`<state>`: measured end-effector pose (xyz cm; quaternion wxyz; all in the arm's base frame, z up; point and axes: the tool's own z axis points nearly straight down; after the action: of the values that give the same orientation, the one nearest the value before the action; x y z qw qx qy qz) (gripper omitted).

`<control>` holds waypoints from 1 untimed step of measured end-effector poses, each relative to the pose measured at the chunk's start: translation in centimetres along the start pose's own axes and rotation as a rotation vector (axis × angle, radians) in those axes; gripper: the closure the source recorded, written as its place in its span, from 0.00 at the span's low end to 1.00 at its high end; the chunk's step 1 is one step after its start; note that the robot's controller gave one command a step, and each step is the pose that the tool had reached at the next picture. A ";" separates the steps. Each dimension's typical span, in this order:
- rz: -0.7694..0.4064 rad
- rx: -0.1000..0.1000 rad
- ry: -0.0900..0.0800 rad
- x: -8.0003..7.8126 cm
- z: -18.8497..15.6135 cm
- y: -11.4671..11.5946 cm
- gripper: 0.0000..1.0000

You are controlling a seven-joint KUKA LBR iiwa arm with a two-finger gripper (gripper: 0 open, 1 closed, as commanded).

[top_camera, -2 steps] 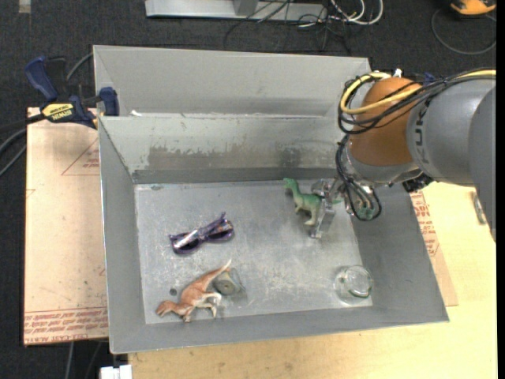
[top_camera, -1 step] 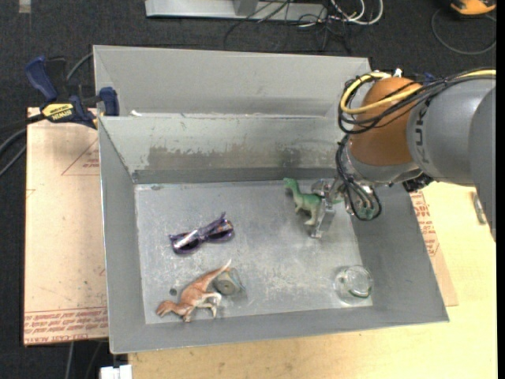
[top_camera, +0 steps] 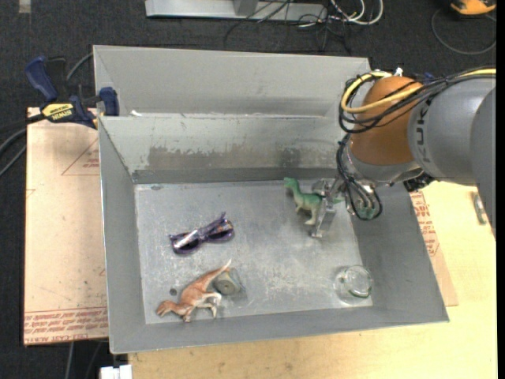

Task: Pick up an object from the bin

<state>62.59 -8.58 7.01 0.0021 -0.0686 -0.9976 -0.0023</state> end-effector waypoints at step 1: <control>0.000 0.000 0.004 0.1 -0.8 0.0 1.00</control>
Offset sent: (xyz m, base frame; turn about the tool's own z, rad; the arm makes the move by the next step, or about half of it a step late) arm 0.0001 -0.0001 0.0679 0.0000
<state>62.48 -8.57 7.80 0.0040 -0.0686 -0.9976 -0.0025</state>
